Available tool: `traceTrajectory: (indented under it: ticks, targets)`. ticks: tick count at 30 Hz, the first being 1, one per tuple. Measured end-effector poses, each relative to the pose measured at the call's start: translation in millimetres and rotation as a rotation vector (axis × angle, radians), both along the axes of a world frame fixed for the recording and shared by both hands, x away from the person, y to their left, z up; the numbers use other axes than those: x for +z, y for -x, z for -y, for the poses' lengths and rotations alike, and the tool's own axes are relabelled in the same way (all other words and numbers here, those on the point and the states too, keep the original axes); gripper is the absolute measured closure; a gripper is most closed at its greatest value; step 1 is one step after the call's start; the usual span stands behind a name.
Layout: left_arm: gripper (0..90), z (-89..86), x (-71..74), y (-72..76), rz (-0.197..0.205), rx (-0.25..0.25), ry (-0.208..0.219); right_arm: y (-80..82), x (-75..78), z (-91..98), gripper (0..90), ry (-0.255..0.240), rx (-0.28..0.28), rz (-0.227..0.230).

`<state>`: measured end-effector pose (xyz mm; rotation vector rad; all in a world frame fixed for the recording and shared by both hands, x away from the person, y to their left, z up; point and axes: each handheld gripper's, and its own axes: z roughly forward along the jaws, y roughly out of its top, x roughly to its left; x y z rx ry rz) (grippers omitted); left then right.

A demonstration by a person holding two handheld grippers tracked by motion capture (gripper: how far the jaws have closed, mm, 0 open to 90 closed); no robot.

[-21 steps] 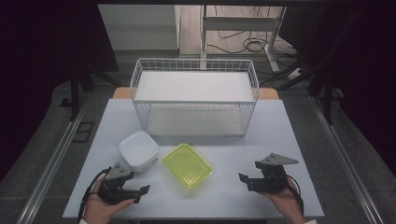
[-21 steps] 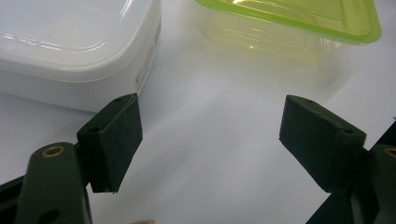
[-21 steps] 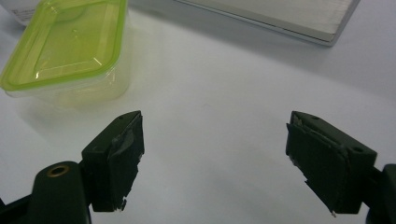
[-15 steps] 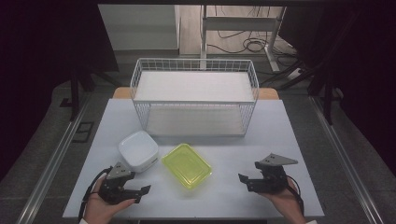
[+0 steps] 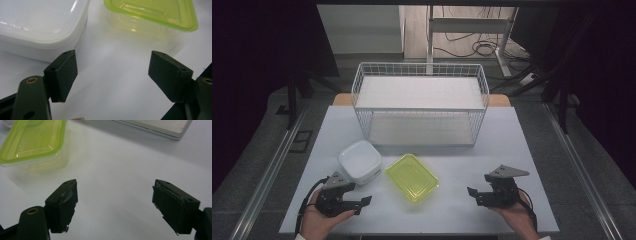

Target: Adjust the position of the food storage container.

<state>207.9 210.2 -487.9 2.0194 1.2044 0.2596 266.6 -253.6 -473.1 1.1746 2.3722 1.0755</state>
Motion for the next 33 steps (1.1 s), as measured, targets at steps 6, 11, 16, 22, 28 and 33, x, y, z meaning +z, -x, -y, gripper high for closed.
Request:
traceTrajectory:
  ticks: [6,11,16,22,28,33]
  targets:
    - [23.4,1.9,22.4,-5.4,0.015,-0.003,0.014,0.1,2.7,2.9,20.5,-0.015,0.000,0.005]
    - [23.5,7.7,42.2,-15.9,0.020,-0.009,0.022,0.7,4.3,5.6,20.5,-0.026,-0.003,0.000]
    - [23.8,16.3,52.6,-31.1,0.019,-0.023,-0.007,2.2,7.4,6.4,20.6,-0.027,0.001,-0.003]
    - [29.3,25.2,52.5,-45.0,0.002,-0.028,-0.049,2.1,6.7,4.9,20.7,-0.015,0.001,-0.017]
    - [52.2,32.4,44.4,-64.1,-0.050,-0.044,-0.092,2.5,5.0,1.3,20.7,-0.009,0.011,-0.032]
    - [71.2,38.0,36.7,-77.5,-0.091,-0.053,-0.113,3.0,4.8,-1.3,20.7,-0.007,0.021,-0.036]
